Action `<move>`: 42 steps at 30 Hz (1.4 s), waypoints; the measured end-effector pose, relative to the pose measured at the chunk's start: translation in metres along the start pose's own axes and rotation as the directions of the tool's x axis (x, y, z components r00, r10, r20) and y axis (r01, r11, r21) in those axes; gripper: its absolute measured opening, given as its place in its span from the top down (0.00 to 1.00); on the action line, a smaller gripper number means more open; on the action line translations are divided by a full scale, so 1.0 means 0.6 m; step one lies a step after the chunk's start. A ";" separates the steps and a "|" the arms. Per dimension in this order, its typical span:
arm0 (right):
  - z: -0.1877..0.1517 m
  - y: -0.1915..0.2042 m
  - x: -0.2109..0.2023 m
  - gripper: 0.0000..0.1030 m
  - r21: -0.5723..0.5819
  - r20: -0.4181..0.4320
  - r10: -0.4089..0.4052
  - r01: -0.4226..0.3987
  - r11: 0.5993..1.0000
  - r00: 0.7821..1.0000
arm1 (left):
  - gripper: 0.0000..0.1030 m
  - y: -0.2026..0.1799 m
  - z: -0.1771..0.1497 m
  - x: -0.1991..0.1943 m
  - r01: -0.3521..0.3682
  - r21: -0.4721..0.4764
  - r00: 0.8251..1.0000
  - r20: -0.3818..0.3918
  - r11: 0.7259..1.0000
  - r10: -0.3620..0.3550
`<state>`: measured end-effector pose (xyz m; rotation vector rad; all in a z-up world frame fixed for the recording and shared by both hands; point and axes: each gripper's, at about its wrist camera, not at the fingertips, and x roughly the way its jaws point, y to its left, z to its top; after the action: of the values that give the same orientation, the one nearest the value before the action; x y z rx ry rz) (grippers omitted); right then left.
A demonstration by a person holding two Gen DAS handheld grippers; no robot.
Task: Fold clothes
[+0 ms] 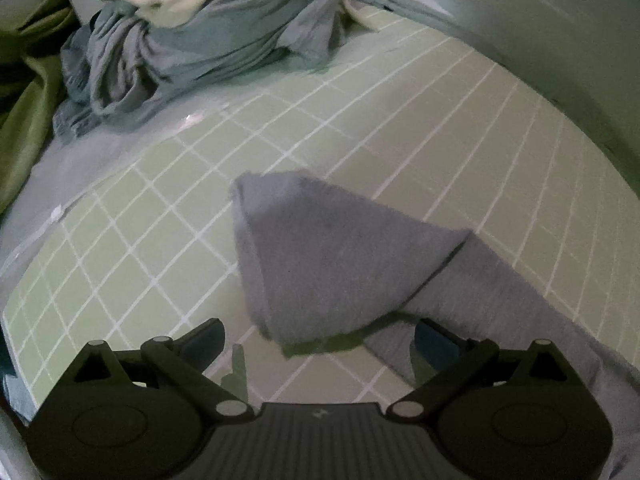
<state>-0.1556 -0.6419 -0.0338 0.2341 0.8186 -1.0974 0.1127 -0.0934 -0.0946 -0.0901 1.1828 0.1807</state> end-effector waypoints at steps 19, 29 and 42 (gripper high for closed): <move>0.079 0.265 0.037 0.79 -0.073 -0.112 0.463 -0.472 0.878 0.879 | 0.88 -0.007 0.049 0.031 0.058 -0.106 0.998 0.016 0.993 -0.057; 0.239 0.124 0.026 0.83 0.046 0.245 0.167 -0.184 0.982 0.955 | 0.90 -0.082 0.189 -0.030 0.147 -0.028 0.951 0.278 0.989 -0.133; 0.198 -0.071 0.010 0.76 0.306 0.195 -0.094 0.031 0.951 0.976 | 0.82 -0.067 0.148 -0.051 0.081 0.041 0.951 0.296 0.996 -0.090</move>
<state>-0.1352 -0.7310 0.0534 0.3448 0.4717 -1.2836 0.1901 -0.1213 -0.0338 -0.0861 0.8785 0.0970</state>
